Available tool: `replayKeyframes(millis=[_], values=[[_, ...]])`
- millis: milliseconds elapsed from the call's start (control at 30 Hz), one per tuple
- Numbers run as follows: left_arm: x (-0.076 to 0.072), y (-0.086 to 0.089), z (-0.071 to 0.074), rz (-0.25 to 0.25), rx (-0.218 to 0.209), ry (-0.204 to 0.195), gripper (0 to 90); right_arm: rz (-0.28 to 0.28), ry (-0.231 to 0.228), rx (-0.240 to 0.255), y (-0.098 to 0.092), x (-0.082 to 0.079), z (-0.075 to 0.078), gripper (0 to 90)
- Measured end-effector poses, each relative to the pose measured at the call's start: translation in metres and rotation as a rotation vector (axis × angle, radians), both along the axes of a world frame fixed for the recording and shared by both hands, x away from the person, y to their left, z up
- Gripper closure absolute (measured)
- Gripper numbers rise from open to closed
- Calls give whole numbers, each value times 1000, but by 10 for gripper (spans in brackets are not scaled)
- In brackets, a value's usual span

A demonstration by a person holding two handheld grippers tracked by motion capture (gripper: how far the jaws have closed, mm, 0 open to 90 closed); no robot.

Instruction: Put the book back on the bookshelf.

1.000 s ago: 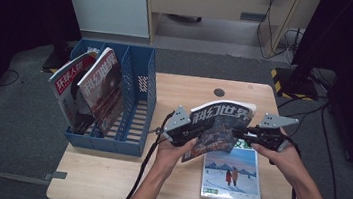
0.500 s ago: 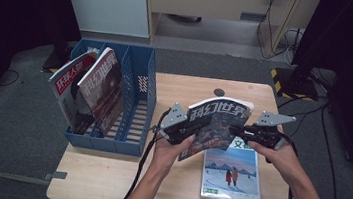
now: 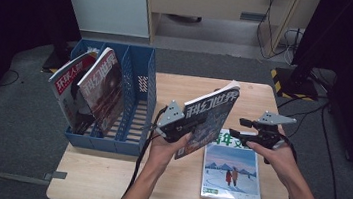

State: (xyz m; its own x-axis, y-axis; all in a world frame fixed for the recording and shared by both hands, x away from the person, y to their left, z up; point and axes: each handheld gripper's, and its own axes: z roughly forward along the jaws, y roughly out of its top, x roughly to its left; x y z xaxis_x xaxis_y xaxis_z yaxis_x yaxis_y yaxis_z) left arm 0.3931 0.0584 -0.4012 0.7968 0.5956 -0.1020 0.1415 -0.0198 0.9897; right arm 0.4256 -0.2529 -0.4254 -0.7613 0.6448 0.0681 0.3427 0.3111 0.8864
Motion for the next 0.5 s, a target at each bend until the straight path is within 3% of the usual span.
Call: replayKeyframes(millis=[67,200,500], values=[[-1,2,2,4,-3,-5,826,-29,11,-4,0,0,-5,272],[-4,4,8,12,13,-14,826,-66,31,-24,3,-4,-19,213],[-3,12,10,30,10,-12,826,-129,63,-58,5,-12,-47,158]])
